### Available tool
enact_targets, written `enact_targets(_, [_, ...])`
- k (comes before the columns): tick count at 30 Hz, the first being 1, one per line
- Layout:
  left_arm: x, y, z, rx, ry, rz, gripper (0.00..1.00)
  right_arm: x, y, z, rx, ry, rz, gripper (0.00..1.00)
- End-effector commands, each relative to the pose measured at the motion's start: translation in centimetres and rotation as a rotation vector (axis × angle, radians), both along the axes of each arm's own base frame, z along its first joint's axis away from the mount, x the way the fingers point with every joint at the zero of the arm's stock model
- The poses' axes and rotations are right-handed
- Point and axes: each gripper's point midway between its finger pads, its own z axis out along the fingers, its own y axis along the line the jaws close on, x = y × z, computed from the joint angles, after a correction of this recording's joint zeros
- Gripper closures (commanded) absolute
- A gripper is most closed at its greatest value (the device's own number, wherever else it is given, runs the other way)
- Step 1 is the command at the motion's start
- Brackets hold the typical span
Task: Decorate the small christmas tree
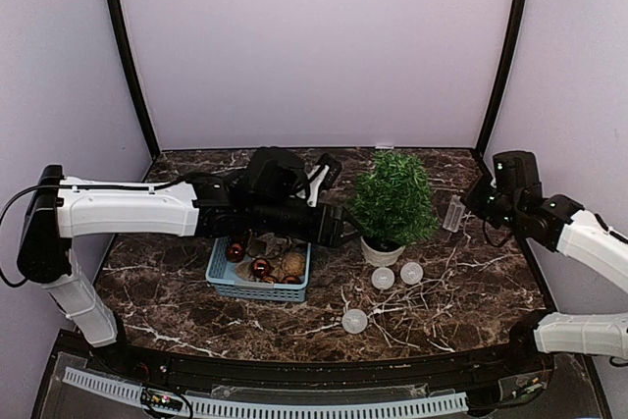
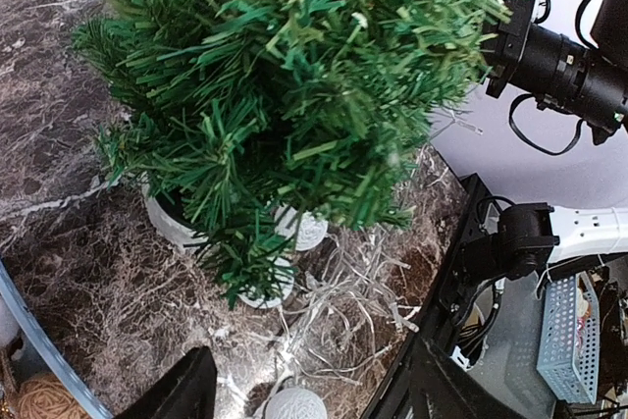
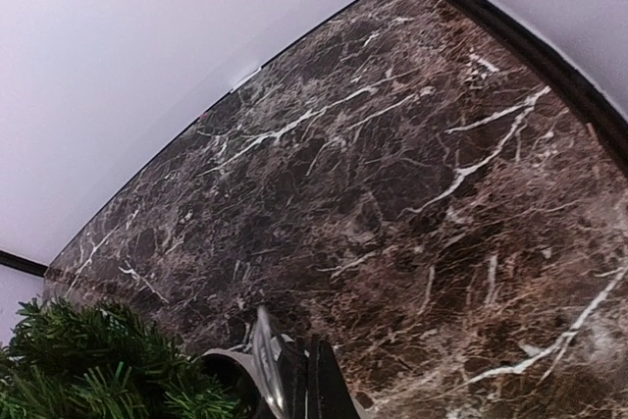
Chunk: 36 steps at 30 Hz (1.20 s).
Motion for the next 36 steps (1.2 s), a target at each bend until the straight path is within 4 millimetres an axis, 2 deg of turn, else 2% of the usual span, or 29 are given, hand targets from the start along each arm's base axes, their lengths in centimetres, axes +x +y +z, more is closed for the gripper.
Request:
enact_targets(1, [1.5, -0.6, 0.3, -0.008, 0.005, 0.033, 0.31, 2.1, 2.2, 0.6, 0.15, -0.064, 0.027, 1.0])
enact_targets(9, [2.1, -1.9, -1.0, -0.014, 0.028, 0.011, 0.4, 3.7, 3.5, -0.4, 0.22, -0.062, 0.018, 1.0])
enact_targets(17, [2.4, -2.8, -1.8, 0.001, 0.033, -0.01, 0.45, 4.0, 4.7, -2.3, 0.311, -0.042, 0.03, 1.0])
enact_targets(28, [2.8, -2.9, -2.6, 0.033, 0.037, 0.003, 0.69, 3.0, 6.6, -4.2, 0.398, -0.003, 0.058, 1.0])
enact_targets(33, [2.7, -2.9, -2.8, 0.04, 0.042, 0.002, 0.83, 2.8, 7.3, -4.2, 0.43, -0.008, 0.068, 1.0])
enact_targets(36, [2.7, -2.9, -2.9, 0.041, 0.045, -0.001, 0.88, 2.7, 7.7, -4.2, 0.45, -0.009, 0.073, 1.0])
